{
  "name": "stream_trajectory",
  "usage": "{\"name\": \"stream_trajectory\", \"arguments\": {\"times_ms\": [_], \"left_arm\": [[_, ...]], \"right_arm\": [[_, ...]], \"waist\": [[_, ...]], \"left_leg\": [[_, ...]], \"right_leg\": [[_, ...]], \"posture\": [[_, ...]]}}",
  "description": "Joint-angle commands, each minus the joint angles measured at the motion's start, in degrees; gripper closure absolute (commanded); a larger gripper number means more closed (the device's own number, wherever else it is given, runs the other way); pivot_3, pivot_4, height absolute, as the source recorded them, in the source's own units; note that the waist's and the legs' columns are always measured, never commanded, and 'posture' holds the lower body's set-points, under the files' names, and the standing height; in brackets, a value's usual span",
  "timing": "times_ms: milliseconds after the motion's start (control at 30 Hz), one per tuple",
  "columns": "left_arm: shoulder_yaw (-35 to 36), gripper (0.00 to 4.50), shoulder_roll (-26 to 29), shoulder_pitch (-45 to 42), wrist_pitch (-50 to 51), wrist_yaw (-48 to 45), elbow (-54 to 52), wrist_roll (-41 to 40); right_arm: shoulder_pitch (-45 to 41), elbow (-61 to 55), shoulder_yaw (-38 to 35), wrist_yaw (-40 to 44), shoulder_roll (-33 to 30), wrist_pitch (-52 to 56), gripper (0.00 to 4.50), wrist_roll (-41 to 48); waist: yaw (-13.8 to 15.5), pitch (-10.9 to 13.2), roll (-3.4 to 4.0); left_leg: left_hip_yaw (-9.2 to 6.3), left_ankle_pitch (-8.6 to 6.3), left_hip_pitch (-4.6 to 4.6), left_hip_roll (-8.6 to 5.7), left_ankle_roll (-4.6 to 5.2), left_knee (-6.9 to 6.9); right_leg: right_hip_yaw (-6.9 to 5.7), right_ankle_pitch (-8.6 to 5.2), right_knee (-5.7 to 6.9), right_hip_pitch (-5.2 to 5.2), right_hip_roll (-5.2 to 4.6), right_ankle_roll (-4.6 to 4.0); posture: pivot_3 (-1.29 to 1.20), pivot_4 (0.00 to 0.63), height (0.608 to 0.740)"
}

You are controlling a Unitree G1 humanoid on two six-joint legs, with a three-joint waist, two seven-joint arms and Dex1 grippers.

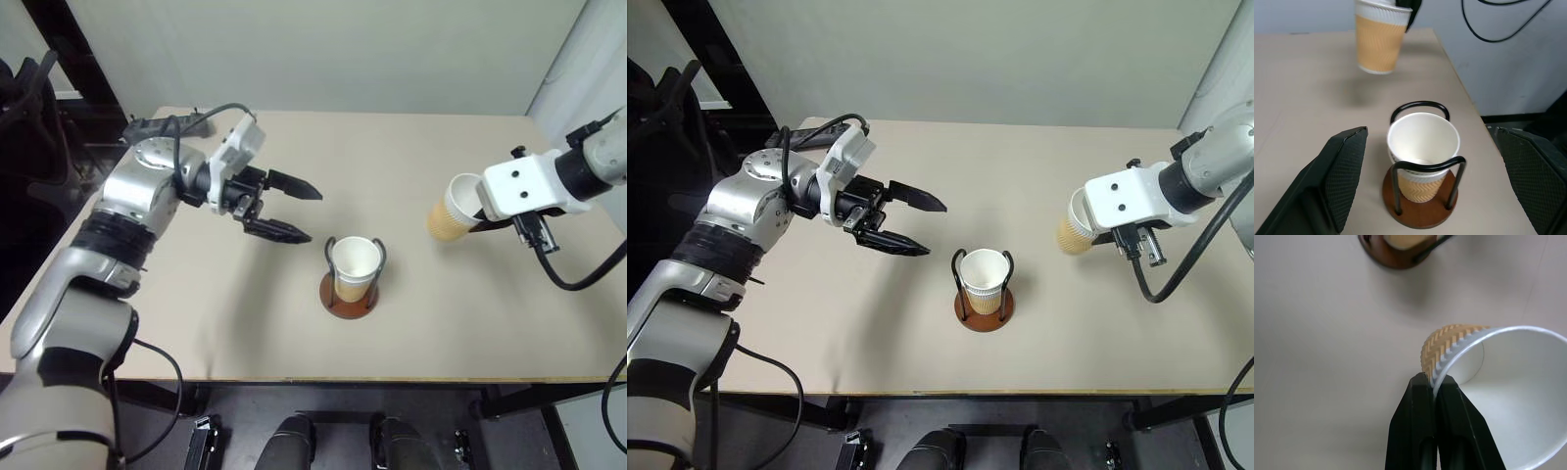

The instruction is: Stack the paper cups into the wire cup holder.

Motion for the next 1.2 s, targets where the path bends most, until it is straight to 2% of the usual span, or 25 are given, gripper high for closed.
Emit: {"name": "stream_trajectory", "arguments": {"times_ms": [33,267,567,867,1200], "left_arm": [[-2.5,0.00,3.0,0.5,-1.4,-1.7,-2.9,-1.8],[-7.6,0.00,6.5,0.7,-5.1,-1.7,-3.2,-2.8],[-9.6,0.00,6.5,1.7,-8.3,-1.7,-1.2,-4.1],[-10.3,0.00,5.2,1.6,-9.3,-1.7,-0.2,-3.9],[-13.1,0.00,3.8,0.9,-14.0,-1.7,5.9,-3.7]], "right_arm": [[-3.2,-1.9,0.9,0.2,-0.8,1.8,4.47,2.3],[-8.1,-0.9,3.1,0.2,0.9,4.3,4.47,4.4],[-14.3,-1.3,5.8,0.2,6.9,8.6,4.47,6.5],[-16.1,-4.7,6.9,0.2,10.9,13.3,4.47,7.7],[-14.7,-7.7,6.7,0.2,13.7,16.4,4.47,7.0]], "waist": [[-0.1,0.0,0.00],[-0.1,0.0,0.00],[-0.1,0.0,0.00],[-0.1,0.0,0.00],[-0.1,0.0,0.00]], "left_leg": [[0.00,0.00,0.01,0.01,-0.01,0.00],[-0.06,0.04,-0.01,0.02,-0.10,-0.14],[-0.11,0.16,0.01,0.03,-0.31,-0.49],[-0.14,0.26,-0.02,0.10,-0.51,-0.67],[-0.17,0.27,0.02,0.12,-0.51,-0.67]], "right_leg": [[0.00,-0.01,0.01,0.00,0.00,-0.01],[-0.04,-0.07,0.04,-0.08,0.01,-0.17],[-0.09,-0.16,0.05,-0.19,0.01,-0.34],[-0.20,-0.28,0.11,-0.31,0.01,-0.53],[-0.21,-0.25,0.24,-0.34,0.02,-0.60]], "posture": [[0.00,0.150,0.740],[0.00,0.150,0.740],[0.00,0.150,0.740],[0.00,0.150,0.740],[0.00,0.150,0.740]]}}
